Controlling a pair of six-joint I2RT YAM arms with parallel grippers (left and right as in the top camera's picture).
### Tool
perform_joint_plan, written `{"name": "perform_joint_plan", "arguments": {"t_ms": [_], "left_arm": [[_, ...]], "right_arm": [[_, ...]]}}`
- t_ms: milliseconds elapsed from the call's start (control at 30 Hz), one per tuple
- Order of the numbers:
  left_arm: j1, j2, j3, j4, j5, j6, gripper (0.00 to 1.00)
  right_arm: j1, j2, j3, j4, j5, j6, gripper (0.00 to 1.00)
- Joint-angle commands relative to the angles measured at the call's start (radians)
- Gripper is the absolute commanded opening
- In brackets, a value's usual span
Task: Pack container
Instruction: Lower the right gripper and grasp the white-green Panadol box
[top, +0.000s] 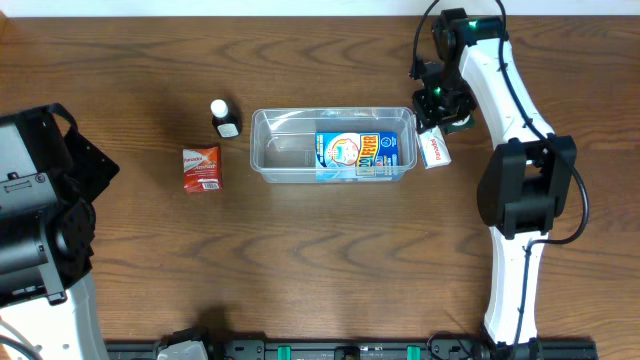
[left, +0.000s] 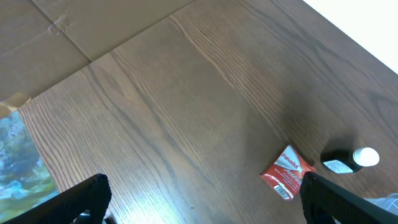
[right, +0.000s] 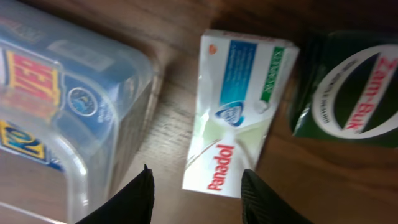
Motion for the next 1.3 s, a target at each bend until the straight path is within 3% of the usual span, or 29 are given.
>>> {"name": "perform_joint_plan", "arguments": {"t_ms": [0,333,567,867,933,1100,1267], "left_arm": [[0.006,0.003,0.019,-0.003,-0.013,0.006,0.98],[0.006,0.003,0.019,-0.003,-0.013,0.006,0.98],[0.006,0.003,0.019,-0.003,-0.013,0.006,0.98],[0.006,0.003,0.019,-0.003,-0.013,0.006,0.98],[0.006,0.003,0.019,-0.003,-0.013,0.006,0.98],[0.006,0.003,0.019,-0.003,-0.013,0.006,0.98],[0.006,0.003,0.019,-0.003,-0.013,0.006,0.98]], "right_arm": [[-0.021,-0.002,-0.013,0.01,0.024,-0.043,0.45],[-0.034,-0.002,-0.074,0.056,-0.014,-0.016,0.45],[-0.034,-0.002,-0.124,0.092,-0.023,-0.016,0.6],[-0.032,-0.002,-0.252,0.182,-0.018,0.0,0.62],[-0.032,-0.002,-0.27,0.199,-0.018,0.01,0.59],[-0.037,-0.002,-0.268,0.207,-0.005,0.018,0.35],[-0.047,-0.003,-0.235,0.193,0.002,0.029,0.27]]}}
